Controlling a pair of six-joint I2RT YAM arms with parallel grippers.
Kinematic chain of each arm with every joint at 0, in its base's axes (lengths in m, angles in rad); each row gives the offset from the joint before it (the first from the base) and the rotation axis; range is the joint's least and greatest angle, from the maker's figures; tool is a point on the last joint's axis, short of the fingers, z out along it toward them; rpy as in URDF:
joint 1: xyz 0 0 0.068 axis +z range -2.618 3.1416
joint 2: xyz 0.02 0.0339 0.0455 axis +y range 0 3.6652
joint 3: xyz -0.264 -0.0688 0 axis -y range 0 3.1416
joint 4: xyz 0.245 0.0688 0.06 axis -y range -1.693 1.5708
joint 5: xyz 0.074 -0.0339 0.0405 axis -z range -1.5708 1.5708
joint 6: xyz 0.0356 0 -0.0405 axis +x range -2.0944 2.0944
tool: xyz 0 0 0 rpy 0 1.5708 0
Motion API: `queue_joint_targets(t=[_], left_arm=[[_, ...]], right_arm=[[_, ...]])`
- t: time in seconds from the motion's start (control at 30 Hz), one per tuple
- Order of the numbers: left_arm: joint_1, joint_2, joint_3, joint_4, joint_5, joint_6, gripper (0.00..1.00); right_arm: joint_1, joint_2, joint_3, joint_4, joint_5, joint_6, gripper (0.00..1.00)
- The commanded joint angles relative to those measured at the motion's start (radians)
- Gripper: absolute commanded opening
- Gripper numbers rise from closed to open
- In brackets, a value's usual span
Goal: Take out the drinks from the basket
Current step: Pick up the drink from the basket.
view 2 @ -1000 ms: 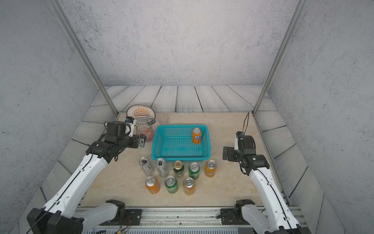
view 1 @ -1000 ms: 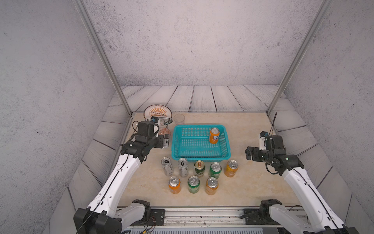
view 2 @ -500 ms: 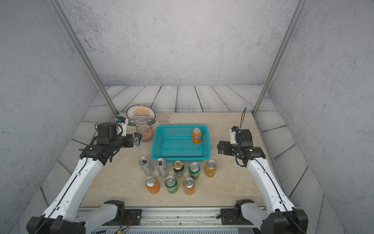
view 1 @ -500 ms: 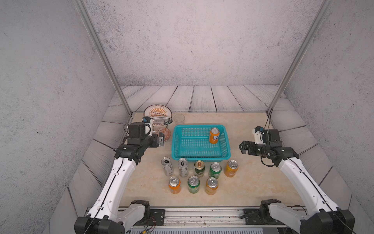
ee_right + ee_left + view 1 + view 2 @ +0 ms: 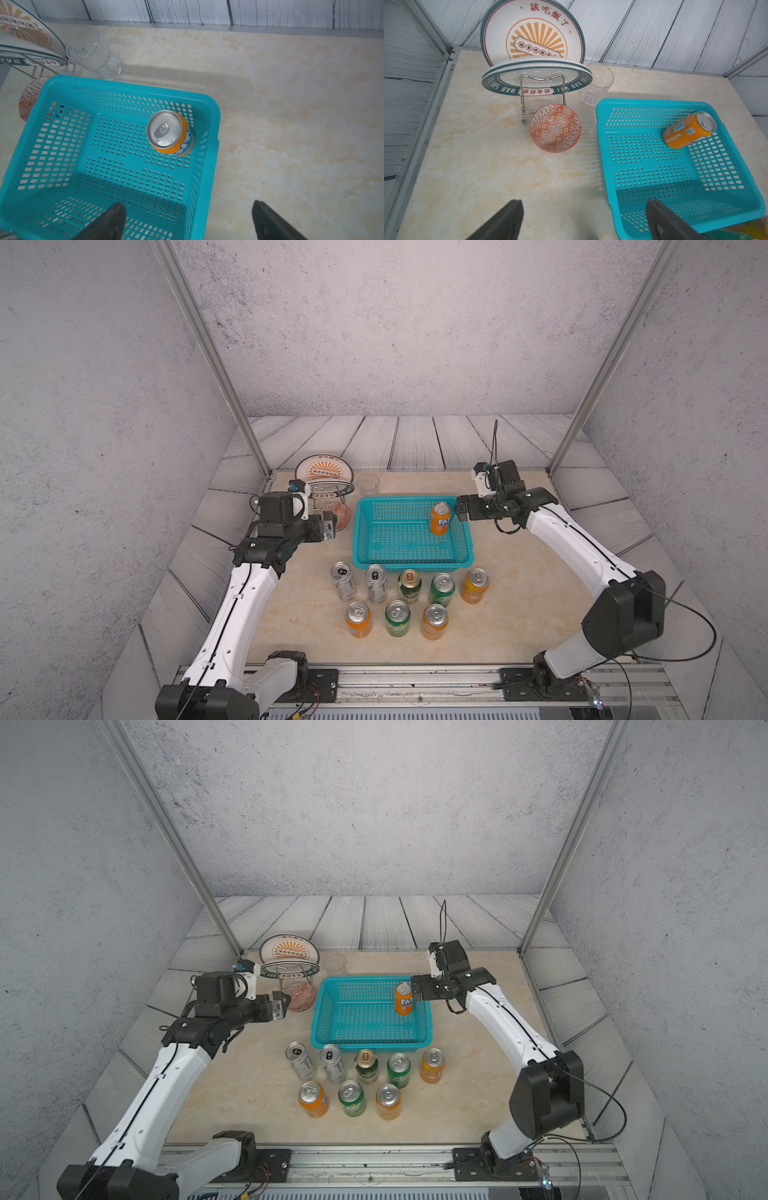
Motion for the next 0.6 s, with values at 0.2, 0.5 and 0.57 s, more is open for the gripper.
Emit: queue_joint_targets(t=[0.2, 0.5, 0.57], left_arm=[[0.017, 0.003, -0.01, 0.022, 0.017, -0.013, 0.99], [0.016, 0.014, -0.013, 0.024, 0.014, -0.019, 0.99], [0.017, 0.016, -0.013, 0.023, 0.014, -0.019, 0.99]], right_arm=[[0.075, 0.282, 0.269, -0.128, 0.097, -0.056, 0.99], [0.086, 0.447, 0.373, -0.178, 0.094, -0.054, 0.95], [0.086, 0.464, 0.37, -0.172, 0.093, -0.054, 0.92]])
